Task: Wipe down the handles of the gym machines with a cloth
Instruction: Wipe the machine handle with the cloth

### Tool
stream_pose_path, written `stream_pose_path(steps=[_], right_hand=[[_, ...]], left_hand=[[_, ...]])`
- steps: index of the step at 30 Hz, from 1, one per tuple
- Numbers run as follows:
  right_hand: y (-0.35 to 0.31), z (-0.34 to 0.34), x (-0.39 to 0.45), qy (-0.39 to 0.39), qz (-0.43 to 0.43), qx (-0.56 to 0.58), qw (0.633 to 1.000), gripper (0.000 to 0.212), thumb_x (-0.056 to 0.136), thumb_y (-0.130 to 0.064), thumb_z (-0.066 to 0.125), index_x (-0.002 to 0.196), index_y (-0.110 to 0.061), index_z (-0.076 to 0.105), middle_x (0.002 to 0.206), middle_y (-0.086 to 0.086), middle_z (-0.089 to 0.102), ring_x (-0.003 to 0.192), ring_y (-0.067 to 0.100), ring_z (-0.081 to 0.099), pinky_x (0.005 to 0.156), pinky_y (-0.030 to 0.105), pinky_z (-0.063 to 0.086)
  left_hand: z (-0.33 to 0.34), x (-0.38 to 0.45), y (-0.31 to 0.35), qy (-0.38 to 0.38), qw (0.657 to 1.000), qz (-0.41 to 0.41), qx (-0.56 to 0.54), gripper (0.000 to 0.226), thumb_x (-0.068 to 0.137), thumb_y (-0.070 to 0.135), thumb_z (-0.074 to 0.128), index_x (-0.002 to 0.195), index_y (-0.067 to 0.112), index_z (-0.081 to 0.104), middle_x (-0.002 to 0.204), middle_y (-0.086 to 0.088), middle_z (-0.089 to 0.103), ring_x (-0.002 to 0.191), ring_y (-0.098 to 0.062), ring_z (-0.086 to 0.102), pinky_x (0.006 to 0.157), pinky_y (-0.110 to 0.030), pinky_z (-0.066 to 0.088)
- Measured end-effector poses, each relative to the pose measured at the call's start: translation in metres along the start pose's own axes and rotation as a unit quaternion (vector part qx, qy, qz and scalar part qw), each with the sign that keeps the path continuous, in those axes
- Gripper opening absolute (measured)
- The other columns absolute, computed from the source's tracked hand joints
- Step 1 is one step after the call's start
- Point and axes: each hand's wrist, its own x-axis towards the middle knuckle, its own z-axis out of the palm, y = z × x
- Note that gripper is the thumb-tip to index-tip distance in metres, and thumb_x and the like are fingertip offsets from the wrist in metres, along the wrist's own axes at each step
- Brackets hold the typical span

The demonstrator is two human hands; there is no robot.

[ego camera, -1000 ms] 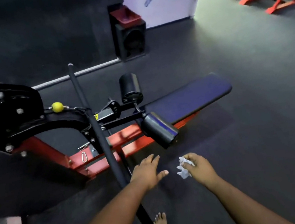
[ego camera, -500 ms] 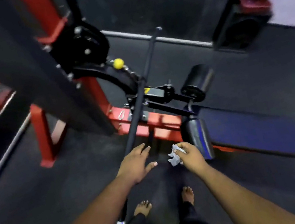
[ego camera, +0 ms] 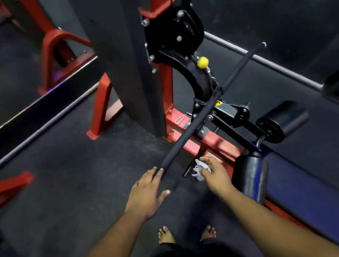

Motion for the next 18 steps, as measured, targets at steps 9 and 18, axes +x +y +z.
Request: stream_pose_path(steps=[9, 18], right_hand=[[-0.042, -0.012, 0.066, 0.034, -0.090, -0.138, 0.986, 0.020, 0.088, -0.012, 0.069, 0.103, -0.025, 0.073, 0.090, -0.008, 0.075, 0.083, 0.014, 0.070, 0.082, 0.032, 0.056], [-0.075, -0.049, 0.208, 0.134, -0.122, -0.241, 0.953, 0.037, 0.096, -0.019, 0.049, 0.129, -0.017, 0.067, 0.123, 0.012, 0.071, 0.113, 0.034, 0.065, 0.099, 0.040, 0.051]], left_hand=[[-0.002, 0.012, -0.001, 0.031, 0.999, 0.002, -0.031, 0.077, 0.102, 0.049, 0.051, 0.164, 0.023, 0.014, 0.171, 0.000, 0.014, 0.155, -0.020, 0.022, 0.121, -0.039, 0.031], [-0.007, 0.067, 0.011, 0.011, 1.000, 0.006, -0.007, 0.076, 0.107, 0.045, 0.043, 0.164, 0.027, -0.004, 0.173, 0.003, -0.001, 0.158, -0.018, 0.009, 0.127, -0.039, 0.018]])
